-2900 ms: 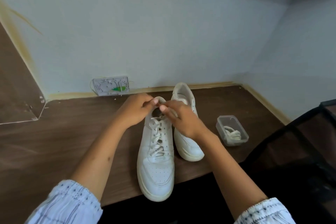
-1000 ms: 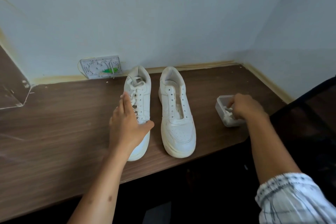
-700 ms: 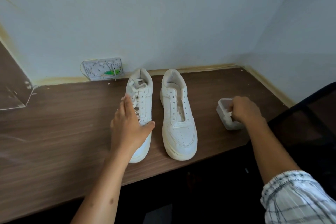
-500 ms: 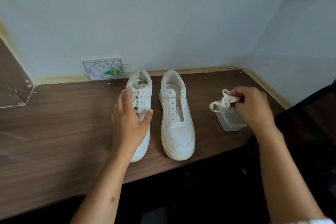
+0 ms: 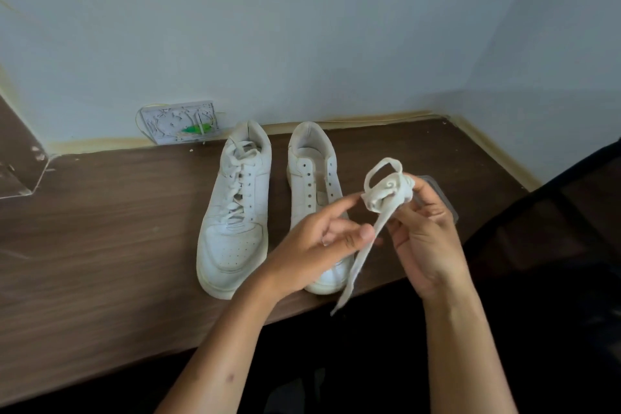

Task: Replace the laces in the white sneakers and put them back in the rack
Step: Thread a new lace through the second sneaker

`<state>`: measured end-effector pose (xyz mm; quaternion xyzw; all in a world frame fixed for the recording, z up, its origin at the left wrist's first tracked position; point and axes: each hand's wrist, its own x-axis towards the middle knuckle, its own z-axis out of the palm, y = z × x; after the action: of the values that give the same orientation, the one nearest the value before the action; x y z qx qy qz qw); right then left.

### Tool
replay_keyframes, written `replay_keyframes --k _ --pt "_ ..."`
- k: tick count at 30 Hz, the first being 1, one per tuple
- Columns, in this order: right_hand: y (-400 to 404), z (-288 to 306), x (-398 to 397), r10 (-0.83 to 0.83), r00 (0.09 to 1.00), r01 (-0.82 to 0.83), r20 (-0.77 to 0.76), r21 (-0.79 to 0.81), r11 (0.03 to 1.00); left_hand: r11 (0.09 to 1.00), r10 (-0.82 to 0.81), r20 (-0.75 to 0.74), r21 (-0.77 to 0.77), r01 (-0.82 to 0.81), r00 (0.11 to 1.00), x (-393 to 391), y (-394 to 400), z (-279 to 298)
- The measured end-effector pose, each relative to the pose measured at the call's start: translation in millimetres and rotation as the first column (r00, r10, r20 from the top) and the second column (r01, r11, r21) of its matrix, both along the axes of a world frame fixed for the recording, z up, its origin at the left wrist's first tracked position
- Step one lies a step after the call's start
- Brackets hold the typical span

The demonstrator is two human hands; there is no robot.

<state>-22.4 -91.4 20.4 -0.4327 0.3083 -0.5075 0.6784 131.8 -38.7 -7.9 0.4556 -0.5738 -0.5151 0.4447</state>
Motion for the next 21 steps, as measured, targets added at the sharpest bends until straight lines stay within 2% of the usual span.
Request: replay_keyframes --k 2,4,7,11,14,16,17,19,21 --pt "-3 -3 1 -0.059 0.998 0.059 -0.01 -0.004 0.998 0.996 -0.074 -0.041 0.049 0.076 0.996 -6 -1 3" --pt "-5 -5 2 -0.116 0.993 0.115 -0.038 -0.021 0.993 0.994 -0.083 -0.083 0.059 0.088 0.993 -7 -1 4" --pt "-11 -8 -3 -0.247 0.968 0.243 -0.046 -0.07 0.967 0.999 0.026 -0.06 0.044 -0.024 0.998 3 -3 3" --pt "-19 -12 -12 -0.48 0.867 0.469 -0.133 -0.108 0.877 0.974 0.224 0.005 0.045 -0.224 0.975 30 -3 2" --pt "-25 -15 -17 -0.562 0.809 0.552 -0.169 -0.106 0.827 0.949 0.309 0.003 0.057 -0.309 0.951 53 -2 -2" --pt "-28 -18 -20 -0.578 0.784 0.556 -0.226 -0.159 0.816 0.935 0.354 -0.016 0.044 -0.353 0.935 66 -2 -6" --pt "-29 -20 -21 -0.572 0.762 0.526 -0.303 -0.225 0.82 0.928 0.372 -0.022 0.031 -0.371 0.928 69 -3 -7" --pt "-29 -25 -21 -0.545 0.651 0.39 -0.528 -0.383 0.837 0.911 0.413 0.024 -0.036 -0.412 0.91 70 -5 -10" --pt "-26 -27 -17 -0.523 0.552 0.285 -0.65 -0.443 0.85 0.881 0.465 0.12 -0.163 -0.445 0.877 64 -8 -13"
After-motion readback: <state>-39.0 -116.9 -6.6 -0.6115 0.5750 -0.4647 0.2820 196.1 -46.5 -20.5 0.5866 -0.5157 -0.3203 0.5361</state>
